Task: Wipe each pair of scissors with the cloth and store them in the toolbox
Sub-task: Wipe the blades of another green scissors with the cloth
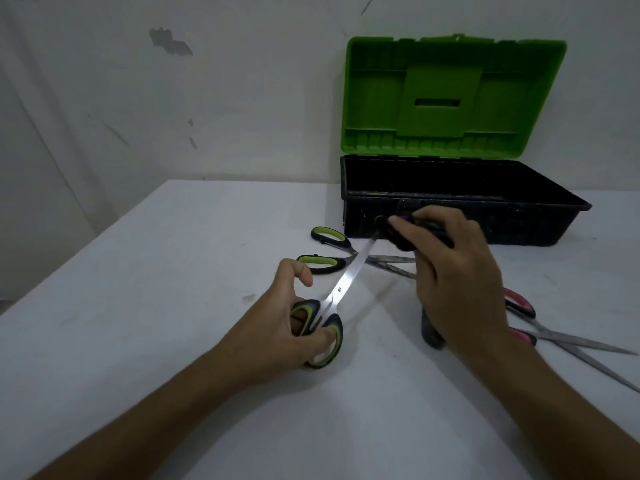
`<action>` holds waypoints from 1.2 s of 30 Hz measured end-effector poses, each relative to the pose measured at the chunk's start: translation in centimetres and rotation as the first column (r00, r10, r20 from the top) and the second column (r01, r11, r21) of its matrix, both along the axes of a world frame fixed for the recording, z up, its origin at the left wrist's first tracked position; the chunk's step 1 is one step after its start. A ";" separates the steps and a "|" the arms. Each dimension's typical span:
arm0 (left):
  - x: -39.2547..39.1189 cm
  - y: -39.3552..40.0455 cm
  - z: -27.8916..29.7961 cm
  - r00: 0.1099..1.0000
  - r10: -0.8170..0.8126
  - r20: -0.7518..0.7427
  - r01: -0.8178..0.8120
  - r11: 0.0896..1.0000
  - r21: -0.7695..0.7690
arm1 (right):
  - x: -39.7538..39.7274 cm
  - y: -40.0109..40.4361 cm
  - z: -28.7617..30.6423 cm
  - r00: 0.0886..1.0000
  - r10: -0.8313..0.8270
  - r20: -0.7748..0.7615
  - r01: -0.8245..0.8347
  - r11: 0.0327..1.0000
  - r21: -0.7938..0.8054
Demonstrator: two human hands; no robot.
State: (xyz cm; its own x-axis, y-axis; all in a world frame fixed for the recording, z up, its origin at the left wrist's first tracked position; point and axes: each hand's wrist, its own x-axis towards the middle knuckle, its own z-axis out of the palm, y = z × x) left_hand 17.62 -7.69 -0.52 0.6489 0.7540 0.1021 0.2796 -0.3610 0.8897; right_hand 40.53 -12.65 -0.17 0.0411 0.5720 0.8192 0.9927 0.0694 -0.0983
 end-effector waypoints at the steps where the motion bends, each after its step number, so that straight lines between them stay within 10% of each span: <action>1: 0.0 0.1 0.0 1.000 0.021 -0.001 -0.021 1.000 0.007 | 0.1 -0.4 0.2 1.000 0.015 -0.010 -0.014 0.999 0.032; 8: -0.1 -0.4 0.4 0.993 0.068 0.101 -0.073 0.996 0.051 | -3.6 -0.8 -0.8 0.944 0.285 0.168 -0.267 0.956 -0.122; 17: 0.2 0.0 -0.1 0.989 0.146 0.024 -0.148 0.986 0.073 | -0.7 -0.6 0.2 0.999 0.046 -0.007 -0.046 0.999 0.004; 25: 0.4 0.1 -0.2 0.992 0.111 0.055 -0.113 0.993 0.036 | -3.1 -1.3 -0.7 0.944 0.316 0.098 -0.297 0.940 -0.165; 36: 0.7 0.1 0.2 0.988 0.124 0.092 -0.122 0.992 -0.030 | 0.2 -0.8 -0.4 0.992 0.124 -0.037 -0.125 0.992 -0.027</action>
